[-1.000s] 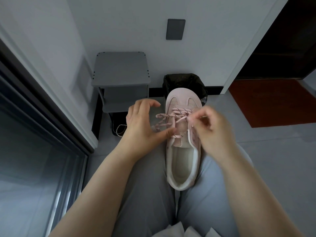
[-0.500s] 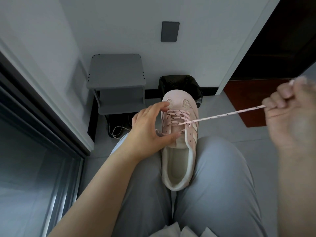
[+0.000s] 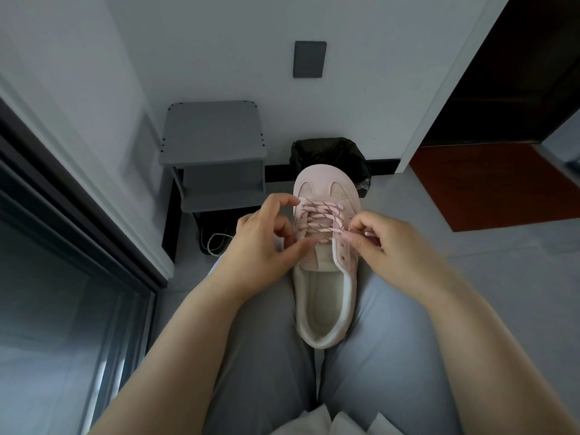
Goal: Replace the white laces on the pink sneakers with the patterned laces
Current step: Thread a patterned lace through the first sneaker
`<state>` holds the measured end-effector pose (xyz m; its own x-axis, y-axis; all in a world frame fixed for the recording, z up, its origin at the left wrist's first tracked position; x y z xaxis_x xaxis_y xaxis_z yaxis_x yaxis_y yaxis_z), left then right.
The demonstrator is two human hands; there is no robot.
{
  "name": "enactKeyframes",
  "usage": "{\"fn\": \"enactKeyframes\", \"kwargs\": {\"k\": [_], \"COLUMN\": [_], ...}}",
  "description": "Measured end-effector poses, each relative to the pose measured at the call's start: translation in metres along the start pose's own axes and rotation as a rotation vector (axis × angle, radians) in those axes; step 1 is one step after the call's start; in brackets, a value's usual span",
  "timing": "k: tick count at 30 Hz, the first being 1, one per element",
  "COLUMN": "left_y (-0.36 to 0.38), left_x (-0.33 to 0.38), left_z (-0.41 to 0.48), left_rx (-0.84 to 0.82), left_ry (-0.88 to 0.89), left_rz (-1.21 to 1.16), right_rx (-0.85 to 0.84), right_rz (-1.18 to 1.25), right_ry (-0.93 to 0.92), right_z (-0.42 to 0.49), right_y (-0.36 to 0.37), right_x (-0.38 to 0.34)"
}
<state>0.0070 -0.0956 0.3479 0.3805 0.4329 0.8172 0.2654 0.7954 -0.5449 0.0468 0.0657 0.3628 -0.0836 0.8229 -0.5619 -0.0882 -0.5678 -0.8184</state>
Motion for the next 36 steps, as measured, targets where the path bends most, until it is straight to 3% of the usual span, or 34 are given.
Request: {"fn": "enactKeyframes", "kwargs": {"k": [3, 8, 13, 18, 21, 25, 29, 36], "left_y": [-0.003, -0.029, -0.059, -0.047, -0.008, 0.01, 0.009, 0.02], "left_x": [-0.001, -0.003, -0.02, 0.011, 0.025, 0.021, 0.017, 0.021], "left_z": [0.002, 0.009, 0.017, 0.009, 0.003, -0.001, 0.001, 0.002], "left_rx": [-0.066, -0.01, 0.093, 0.225, 0.1, 0.142, 0.186, 0.177], "left_ry": [-0.024, -0.016, -0.054, 0.083, 0.095, 0.041, -0.029, 0.002], "left_rz": [-0.129, -0.172, 0.112, 0.098, 0.061, 0.127, 0.163, 0.178], "right_rx": [0.071, 0.085, 0.006, 0.058, 0.192, 0.271, 0.243, 0.156], "right_rz": [0.142, 0.148, 0.325, 0.127, 0.243, 0.226, 0.172, 0.076], "right_ry": [-0.044, 0.014, 0.034, -0.173, -0.115, -0.09, -0.112, -0.107], "right_z": [0.001, -0.001, -0.01, -0.019, -0.022, -0.021, -0.018, -0.015], "right_y": [-0.015, -0.015, -0.016, -0.016, -0.017, -0.017, -0.016, -0.018], "right_x": [0.0, 0.008, 0.003, -0.021, -0.011, -0.005, -0.007, -0.006]}}
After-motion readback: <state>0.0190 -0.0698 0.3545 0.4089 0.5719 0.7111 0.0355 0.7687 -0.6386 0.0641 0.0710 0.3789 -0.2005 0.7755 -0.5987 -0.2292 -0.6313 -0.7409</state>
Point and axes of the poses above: each hand's wrist, its own z-axis towards the middle knuckle, its own y-axis out of the palm, x = y × z, the point moved 8 cm from there along z, towards the middle knuckle, and after that the axes turned 2 degrees about -y, right-handed, at the moved point
